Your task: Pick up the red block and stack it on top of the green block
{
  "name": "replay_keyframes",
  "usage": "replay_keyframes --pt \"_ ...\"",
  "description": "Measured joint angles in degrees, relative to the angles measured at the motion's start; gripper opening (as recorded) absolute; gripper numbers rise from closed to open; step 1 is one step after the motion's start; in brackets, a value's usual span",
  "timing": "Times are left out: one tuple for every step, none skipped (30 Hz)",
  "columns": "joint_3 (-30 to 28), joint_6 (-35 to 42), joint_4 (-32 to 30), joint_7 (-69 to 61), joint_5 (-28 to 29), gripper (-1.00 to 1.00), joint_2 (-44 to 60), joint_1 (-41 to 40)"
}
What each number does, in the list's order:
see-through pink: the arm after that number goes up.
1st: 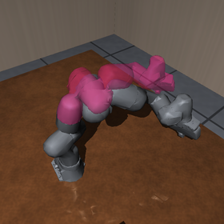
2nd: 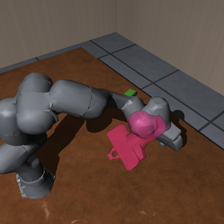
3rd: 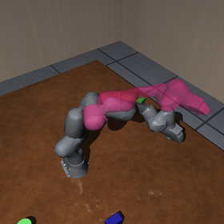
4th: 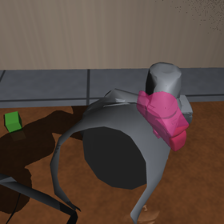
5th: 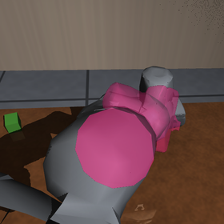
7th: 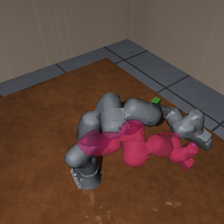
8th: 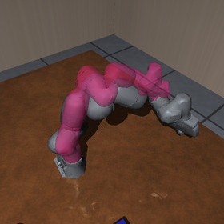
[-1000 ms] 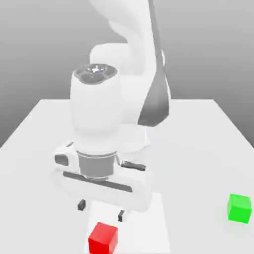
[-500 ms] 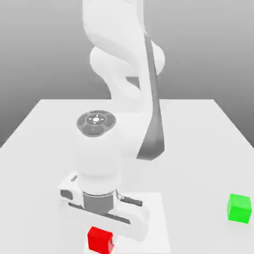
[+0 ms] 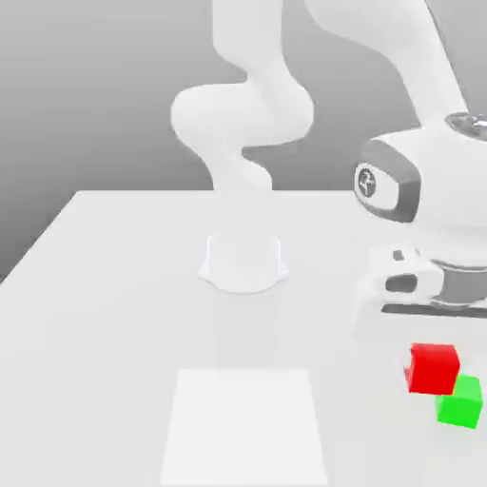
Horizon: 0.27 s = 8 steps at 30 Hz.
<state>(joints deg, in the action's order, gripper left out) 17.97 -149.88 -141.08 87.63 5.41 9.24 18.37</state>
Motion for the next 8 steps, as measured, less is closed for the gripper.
replay_keyframes --pt "-0.12 -1.32 0.12 1.48 1.31 -1.0 1.52 0.89" --pt "-0.66 -2.88 0.24 2.73 2.67 -1.0 3.29 1.7" --pt "-1.42 -4.57 0.36 3.87 4.07 -1.0 5.2 2.48" --pt "-2.25 -6.19 0.47 4.9 5.39 1.0 7.06 3.22" --pt "-2.25 -6.19 0.47 4.9 5.39 1.0 7.06 3.22" --pt "-2.25 -6.19 0.47 4.9 5.39 1.0 7.06 3.22" --pt "-2.25 -6.19 0.47 4.9 5.39 1.0 7.06 3.22" --pt "-2.25 -6.19 0.47 4.9 5.39 1.0 7.06 3.22"
